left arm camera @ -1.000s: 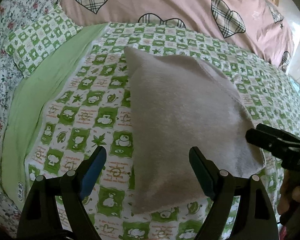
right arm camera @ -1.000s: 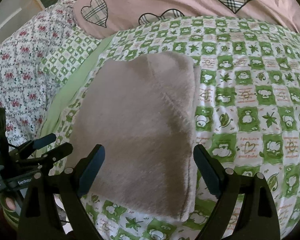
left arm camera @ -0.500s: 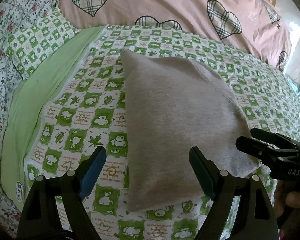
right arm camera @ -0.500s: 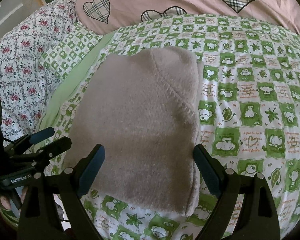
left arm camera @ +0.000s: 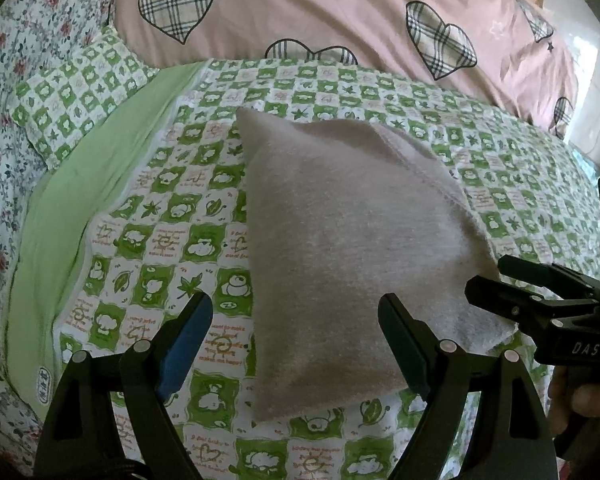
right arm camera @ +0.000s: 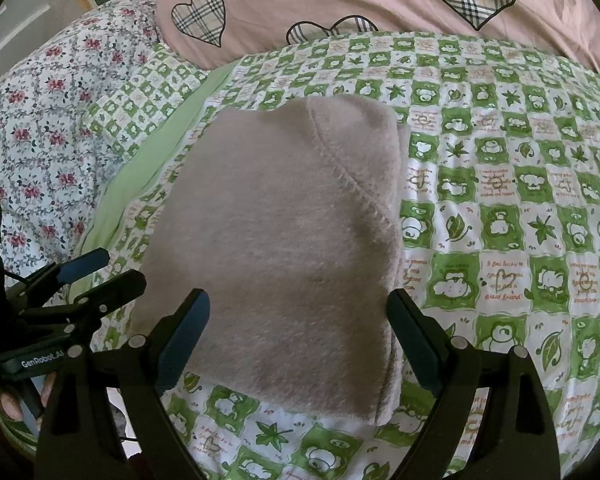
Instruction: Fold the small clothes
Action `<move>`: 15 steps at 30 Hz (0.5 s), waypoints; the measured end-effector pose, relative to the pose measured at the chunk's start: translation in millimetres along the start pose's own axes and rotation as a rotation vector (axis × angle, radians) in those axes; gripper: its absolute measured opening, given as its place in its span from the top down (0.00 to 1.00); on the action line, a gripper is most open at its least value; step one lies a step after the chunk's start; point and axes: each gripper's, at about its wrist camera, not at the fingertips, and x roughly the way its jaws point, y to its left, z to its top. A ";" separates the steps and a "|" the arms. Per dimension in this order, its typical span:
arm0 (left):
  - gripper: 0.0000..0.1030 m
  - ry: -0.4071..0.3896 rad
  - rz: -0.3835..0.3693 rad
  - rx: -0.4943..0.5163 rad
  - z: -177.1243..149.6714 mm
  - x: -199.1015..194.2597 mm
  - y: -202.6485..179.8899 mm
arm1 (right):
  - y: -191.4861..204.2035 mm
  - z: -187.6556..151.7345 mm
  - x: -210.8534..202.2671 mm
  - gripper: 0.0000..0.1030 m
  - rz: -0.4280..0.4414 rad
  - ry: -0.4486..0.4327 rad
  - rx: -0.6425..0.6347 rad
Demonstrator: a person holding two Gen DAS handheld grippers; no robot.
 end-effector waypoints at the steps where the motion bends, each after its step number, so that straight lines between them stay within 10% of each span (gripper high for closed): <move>1: 0.17 -0.001 0.001 0.000 -0.2 -0.5 -0.2 | 0.3 0.3 -0.6 0.12 0.000 0.000 -0.001; 15: 0.17 -0.011 -0.001 0.007 -0.9 -4.8 -2.7 | 7.1 -0.1 -3.3 0.12 0.000 -0.006 -0.019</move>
